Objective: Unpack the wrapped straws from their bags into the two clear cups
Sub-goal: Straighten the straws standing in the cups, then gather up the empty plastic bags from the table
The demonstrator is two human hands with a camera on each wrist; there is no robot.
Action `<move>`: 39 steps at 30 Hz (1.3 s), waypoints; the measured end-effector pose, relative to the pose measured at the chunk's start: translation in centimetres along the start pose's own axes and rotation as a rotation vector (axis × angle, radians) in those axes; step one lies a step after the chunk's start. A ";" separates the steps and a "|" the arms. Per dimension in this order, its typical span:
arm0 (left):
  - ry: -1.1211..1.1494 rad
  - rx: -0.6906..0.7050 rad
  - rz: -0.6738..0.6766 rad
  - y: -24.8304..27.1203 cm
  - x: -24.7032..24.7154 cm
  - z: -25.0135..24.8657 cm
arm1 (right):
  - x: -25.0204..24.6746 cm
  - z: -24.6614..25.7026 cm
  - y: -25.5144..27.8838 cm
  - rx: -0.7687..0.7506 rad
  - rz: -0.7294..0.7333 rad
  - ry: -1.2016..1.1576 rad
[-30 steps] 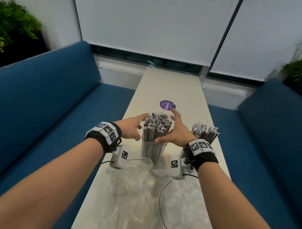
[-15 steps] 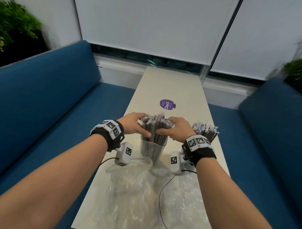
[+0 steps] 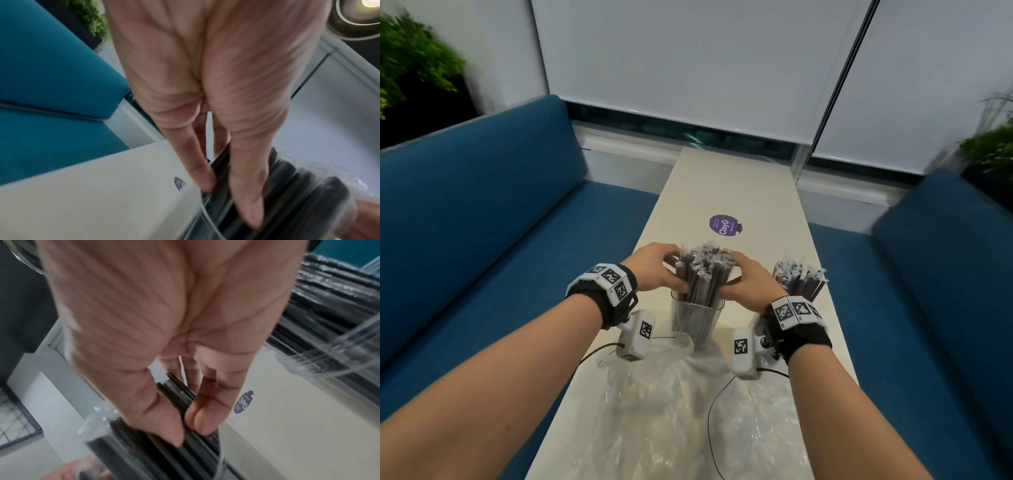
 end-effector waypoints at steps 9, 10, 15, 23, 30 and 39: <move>-0.116 0.001 -0.034 0.6 1.1 -0.6 | 1.4 1.4 1.6 -0.044 -0.127 -0.020; -0.105 -0.007 -0.030 0.8 1.3 -0.6 | 1.3 1.4 1.8 -0.029 -0.140 -0.003; -0.016 -0.058 0.031 4.3 1.3 1.1 | 2.0 0.0 7.3 -0.010 -0.161 -0.073; -0.169 -0.167 0.175 12.1 5.9 6.5 | 7.9 -10.9 21.0 0.387 -0.050 0.322; -0.525 -0.194 0.317 12.2 15.7 9.8 | 13.0 -15.8 20.4 0.468 0.062 0.418; 0.523 -0.177 0.179 15.1 20.7 1.8 | 14.7 -10.1 19.2 0.075 -0.245 0.251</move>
Point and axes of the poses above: each hand's wrist, its own y-axis away from the middle knuckle, its own x-axis out of the palm, z = x × y, the point moved 2 cm from there along -y, towards the middle knuckle, and after that the axes turned 10 degrees about z, right-handed, at the moved point
